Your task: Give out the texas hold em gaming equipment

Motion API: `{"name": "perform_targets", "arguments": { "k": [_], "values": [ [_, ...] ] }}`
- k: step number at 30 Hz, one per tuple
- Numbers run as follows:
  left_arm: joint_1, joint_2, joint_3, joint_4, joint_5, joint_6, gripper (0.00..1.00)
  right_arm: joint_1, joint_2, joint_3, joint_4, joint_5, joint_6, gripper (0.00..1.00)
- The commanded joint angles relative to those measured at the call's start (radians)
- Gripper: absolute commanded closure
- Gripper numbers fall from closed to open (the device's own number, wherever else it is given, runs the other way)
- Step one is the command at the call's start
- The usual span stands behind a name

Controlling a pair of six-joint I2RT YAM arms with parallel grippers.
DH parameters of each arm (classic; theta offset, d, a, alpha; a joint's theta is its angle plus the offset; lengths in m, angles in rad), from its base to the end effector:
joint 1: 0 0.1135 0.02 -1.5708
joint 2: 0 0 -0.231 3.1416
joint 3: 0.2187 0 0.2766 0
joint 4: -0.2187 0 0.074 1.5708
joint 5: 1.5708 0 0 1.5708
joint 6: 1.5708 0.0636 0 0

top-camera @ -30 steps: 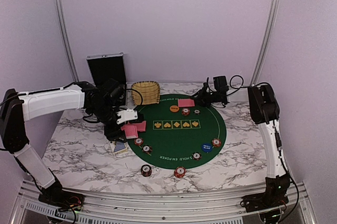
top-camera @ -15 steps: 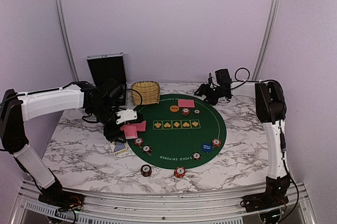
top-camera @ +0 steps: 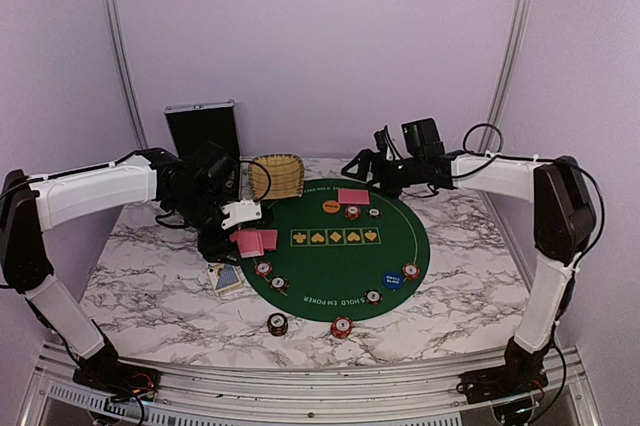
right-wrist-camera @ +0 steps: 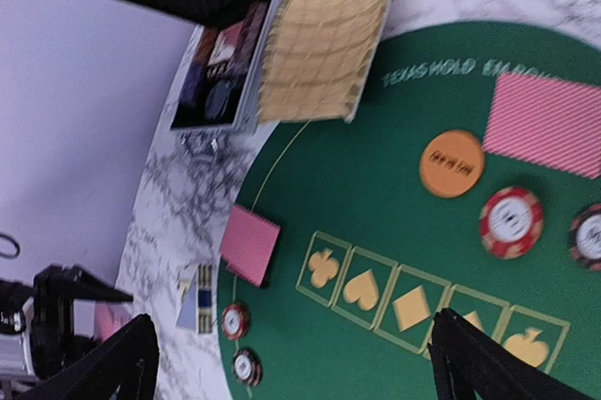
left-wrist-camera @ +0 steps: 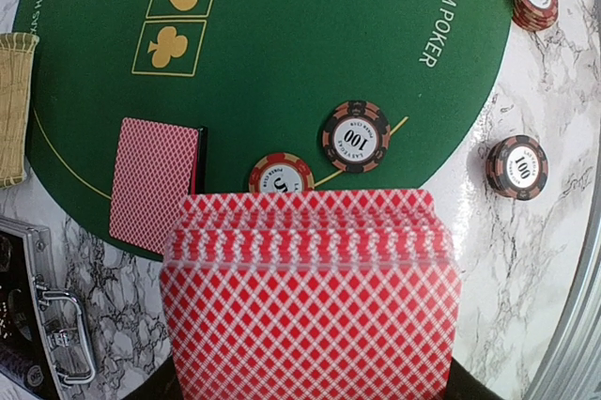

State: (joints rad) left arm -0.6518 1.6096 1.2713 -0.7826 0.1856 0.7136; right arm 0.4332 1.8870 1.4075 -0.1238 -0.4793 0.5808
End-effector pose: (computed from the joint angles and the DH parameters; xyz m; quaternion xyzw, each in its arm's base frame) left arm 0.2814 -0.2295 0.1884 0.6284 0.7400 -0.0834 0.2248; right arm 0.4111 0.2224 0.1877 -0.0467 0.8658 0.4031 0.2929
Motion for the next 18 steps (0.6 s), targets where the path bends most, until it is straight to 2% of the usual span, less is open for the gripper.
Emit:
{"name": "perform_targets", "arguments": {
  "k": [1, 7, 18],
  "values": [
    [0.003, -0.019, 0.031, -0.012, 0.024, -0.008, 0.81, 0.1, -0.054, -0.146, 0.112, -0.133, 0.093, 0.01],
    [0.003, -0.016, 0.034, -0.012, 0.035, -0.012, 0.81, 0.228, -0.066, -0.261, 0.29, -0.232, 0.213, 0.01],
    [0.001, -0.002, 0.05, -0.012, 0.046, -0.022, 0.81, 0.347, 0.036, -0.222, 0.439, -0.285, 0.315, 0.01]
  ]
}}
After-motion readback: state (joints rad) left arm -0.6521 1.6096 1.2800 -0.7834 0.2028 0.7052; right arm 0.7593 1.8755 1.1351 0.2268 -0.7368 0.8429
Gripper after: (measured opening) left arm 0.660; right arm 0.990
